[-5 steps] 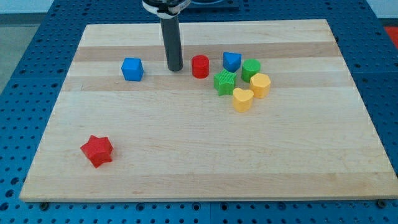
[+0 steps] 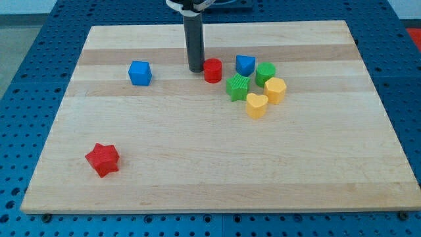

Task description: Nudge the triangle to the bottom

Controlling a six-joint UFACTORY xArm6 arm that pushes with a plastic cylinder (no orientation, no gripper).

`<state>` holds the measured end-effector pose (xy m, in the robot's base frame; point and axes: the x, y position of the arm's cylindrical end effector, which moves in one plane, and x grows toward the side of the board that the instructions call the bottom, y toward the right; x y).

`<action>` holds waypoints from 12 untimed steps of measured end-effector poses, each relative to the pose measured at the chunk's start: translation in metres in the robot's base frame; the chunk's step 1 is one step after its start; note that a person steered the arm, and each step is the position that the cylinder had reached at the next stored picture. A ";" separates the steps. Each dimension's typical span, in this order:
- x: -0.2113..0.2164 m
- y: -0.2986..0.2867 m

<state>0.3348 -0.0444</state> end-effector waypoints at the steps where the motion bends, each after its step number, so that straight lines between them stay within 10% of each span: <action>1: 0.000 0.002; 12: -0.042 0.082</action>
<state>0.2926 0.0374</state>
